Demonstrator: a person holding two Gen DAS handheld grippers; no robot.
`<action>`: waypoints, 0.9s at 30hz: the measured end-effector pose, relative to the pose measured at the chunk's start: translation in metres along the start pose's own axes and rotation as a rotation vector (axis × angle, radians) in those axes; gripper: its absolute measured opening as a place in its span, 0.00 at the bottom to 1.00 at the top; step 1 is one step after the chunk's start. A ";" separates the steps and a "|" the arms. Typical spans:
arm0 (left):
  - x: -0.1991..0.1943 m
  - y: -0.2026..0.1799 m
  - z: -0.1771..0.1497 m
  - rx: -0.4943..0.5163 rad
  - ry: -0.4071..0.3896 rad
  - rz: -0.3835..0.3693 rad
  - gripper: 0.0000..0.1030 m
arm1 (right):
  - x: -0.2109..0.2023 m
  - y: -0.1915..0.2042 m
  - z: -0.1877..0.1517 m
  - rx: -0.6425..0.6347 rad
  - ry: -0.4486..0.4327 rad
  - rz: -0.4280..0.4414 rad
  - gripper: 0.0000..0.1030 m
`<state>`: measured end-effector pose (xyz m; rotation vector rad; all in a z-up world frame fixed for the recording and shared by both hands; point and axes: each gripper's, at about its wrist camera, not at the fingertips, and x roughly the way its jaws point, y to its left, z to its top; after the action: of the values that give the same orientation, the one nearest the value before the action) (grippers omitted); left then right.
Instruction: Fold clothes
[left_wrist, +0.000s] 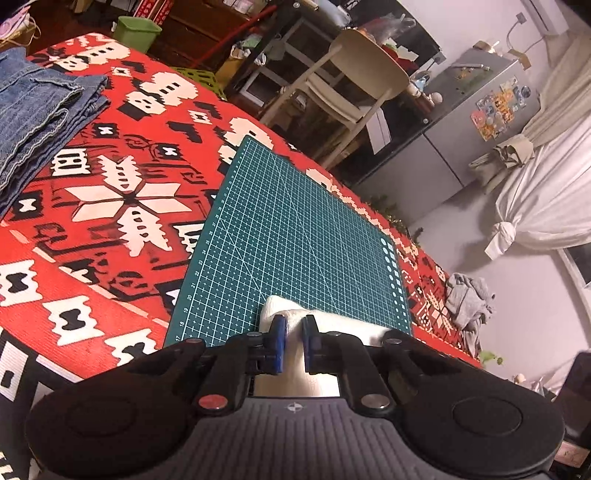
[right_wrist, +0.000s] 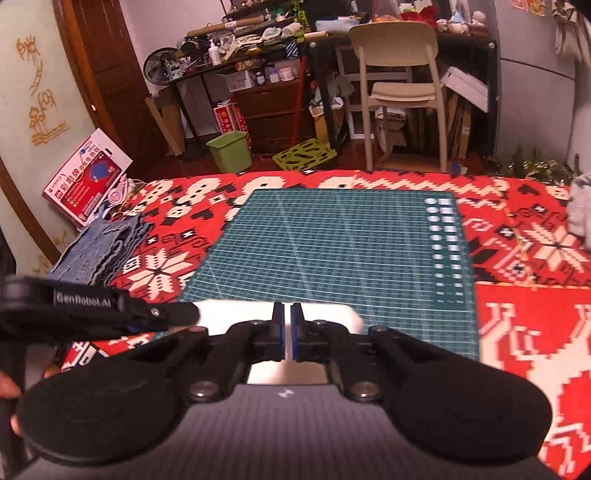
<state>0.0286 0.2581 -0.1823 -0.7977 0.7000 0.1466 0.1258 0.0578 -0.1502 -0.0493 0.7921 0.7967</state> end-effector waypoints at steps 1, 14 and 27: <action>0.000 0.000 0.000 0.004 -0.002 0.002 0.09 | 0.006 0.002 0.001 0.011 0.007 0.011 0.03; 0.002 0.006 0.003 -0.016 -0.002 -0.009 0.09 | 0.027 -0.017 -0.002 0.085 -0.001 -0.072 0.00; 0.000 0.010 0.003 -0.041 0.001 -0.026 0.09 | 0.021 0.030 -0.011 0.074 0.017 0.118 0.03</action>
<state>0.0261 0.2667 -0.1866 -0.8457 0.6897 0.1374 0.1089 0.0888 -0.1648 0.0573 0.8462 0.8789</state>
